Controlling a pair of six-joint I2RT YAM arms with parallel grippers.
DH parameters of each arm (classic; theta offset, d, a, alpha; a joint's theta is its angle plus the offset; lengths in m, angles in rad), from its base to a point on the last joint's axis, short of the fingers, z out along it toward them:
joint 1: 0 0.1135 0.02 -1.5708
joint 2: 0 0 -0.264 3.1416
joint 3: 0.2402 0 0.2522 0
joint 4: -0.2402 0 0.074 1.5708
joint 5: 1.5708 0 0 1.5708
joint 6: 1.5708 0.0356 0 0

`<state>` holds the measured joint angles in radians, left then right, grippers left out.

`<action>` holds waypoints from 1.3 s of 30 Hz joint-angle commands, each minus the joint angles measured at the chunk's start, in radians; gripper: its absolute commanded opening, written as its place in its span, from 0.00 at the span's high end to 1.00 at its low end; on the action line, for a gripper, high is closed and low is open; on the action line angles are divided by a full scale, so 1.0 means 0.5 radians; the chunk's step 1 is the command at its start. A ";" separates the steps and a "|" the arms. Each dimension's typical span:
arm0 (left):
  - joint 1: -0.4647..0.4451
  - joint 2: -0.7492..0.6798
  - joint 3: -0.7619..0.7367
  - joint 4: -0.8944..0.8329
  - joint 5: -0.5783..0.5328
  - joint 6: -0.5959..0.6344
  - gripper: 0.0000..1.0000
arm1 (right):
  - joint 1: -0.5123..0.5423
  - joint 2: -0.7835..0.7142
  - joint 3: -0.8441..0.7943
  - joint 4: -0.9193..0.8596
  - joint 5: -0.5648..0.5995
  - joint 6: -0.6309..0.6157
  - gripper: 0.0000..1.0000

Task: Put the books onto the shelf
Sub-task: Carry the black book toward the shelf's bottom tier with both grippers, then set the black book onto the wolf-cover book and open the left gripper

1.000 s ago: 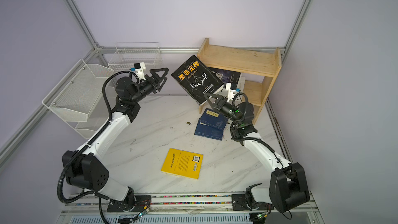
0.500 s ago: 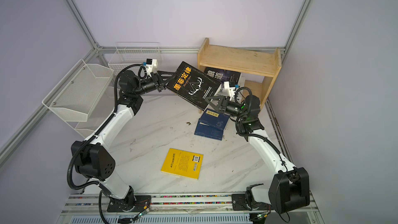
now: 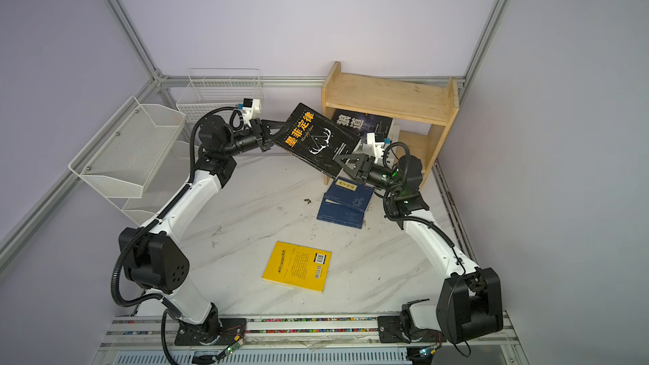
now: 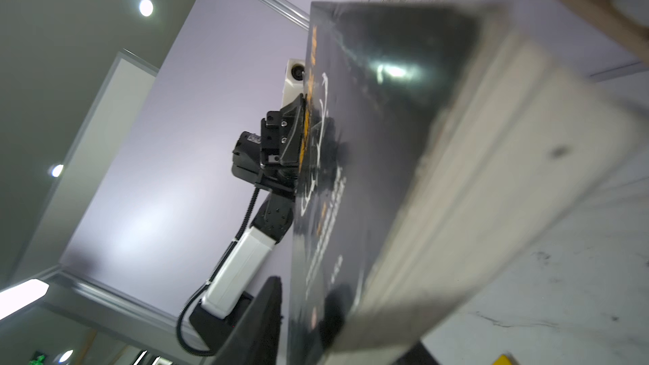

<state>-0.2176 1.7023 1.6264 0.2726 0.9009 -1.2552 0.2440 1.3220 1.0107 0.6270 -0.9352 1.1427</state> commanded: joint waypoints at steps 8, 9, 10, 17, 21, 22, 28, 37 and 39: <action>-0.135 -0.092 0.090 0.265 -0.379 0.075 1.00 | 0.045 -0.258 -0.426 0.601 0.443 0.364 0.33; -0.148 -0.086 0.086 0.270 -0.386 0.075 1.00 | 0.049 -0.259 -0.426 0.599 0.452 0.355 0.32; -0.155 -0.078 0.088 0.277 -0.390 0.069 1.00 | 0.054 -0.258 -0.423 0.599 0.459 0.353 0.33; -0.199 -0.068 0.032 0.369 -0.435 0.020 1.00 | 0.055 -0.206 -0.375 0.614 0.497 0.352 0.40; -0.230 -0.099 -0.012 0.372 -0.480 0.051 1.00 | 0.056 -0.185 -0.374 0.608 0.563 0.361 0.58; -0.238 -0.108 -0.029 0.368 -0.495 0.063 1.00 | 0.057 -0.179 -0.377 0.616 0.580 0.371 0.64; -0.264 -0.127 -0.098 0.343 -0.516 0.090 0.96 | 0.055 -0.211 -0.448 0.638 0.707 0.414 0.83; -0.267 -0.149 -0.128 0.144 -0.522 0.215 0.66 | -0.002 -0.434 -0.575 0.374 0.710 0.349 0.93; -0.261 -0.160 -0.112 0.027 -0.537 0.297 0.60 | -0.055 -0.502 -0.606 0.368 0.656 0.345 0.93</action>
<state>-0.3531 1.6951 1.5776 0.2913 0.6479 -1.1793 0.2466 1.1263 0.7200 0.8059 -0.6033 1.3186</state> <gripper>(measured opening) 0.383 0.178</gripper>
